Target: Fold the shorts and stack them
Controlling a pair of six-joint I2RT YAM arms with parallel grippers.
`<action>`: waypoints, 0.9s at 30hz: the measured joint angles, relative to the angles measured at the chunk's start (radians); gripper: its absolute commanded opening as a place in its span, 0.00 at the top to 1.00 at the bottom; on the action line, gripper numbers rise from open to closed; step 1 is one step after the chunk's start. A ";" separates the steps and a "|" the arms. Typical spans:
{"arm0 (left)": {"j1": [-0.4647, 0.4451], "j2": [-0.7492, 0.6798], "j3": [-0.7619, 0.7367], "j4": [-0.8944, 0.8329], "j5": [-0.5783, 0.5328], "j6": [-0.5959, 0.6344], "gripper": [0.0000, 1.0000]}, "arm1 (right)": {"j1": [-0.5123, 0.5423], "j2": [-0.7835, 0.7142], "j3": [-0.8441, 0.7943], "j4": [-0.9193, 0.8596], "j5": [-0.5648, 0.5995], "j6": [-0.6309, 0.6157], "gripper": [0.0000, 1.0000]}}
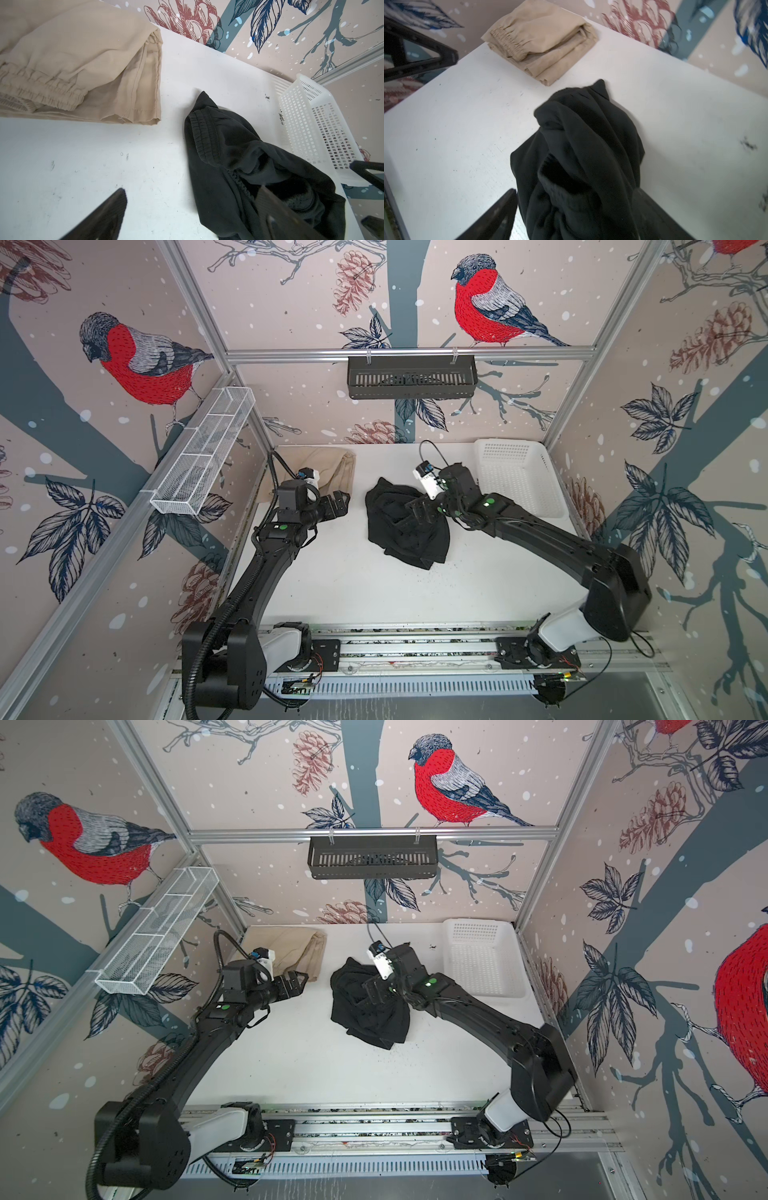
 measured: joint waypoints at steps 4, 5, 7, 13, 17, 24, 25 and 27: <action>-0.001 -0.033 -0.023 0.005 0.015 -0.021 0.03 | 0.055 0.229 0.283 -0.105 0.023 -0.162 0.11; -0.002 -0.045 -0.032 0.005 0.015 -0.021 0.03 | 0.066 0.279 0.342 -0.122 0.034 -0.202 0.11; -0.002 -0.066 -0.051 0.004 0.016 -0.026 0.03 | 0.090 0.366 0.437 -0.163 0.035 -0.266 0.11; -0.002 -0.120 -0.104 0.000 0.015 -0.040 0.03 | 0.110 0.603 0.652 -0.280 0.055 -0.389 0.16; -0.002 -0.144 -0.116 -0.009 0.015 -0.048 0.03 | 0.092 0.706 0.774 -0.328 0.091 -0.411 0.58; -0.023 -0.159 -0.127 -0.017 0.020 -0.054 0.03 | 0.023 0.646 0.791 -0.348 0.077 -0.350 0.99; -0.034 -0.159 -0.127 -0.017 0.020 -0.054 0.03 | 0.004 0.604 0.750 -0.333 0.051 -0.328 0.99; -0.072 -0.154 -0.129 -0.011 0.022 -0.054 0.03 | -0.057 0.470 0.607 -0.262 -0.038 -0.262 0.99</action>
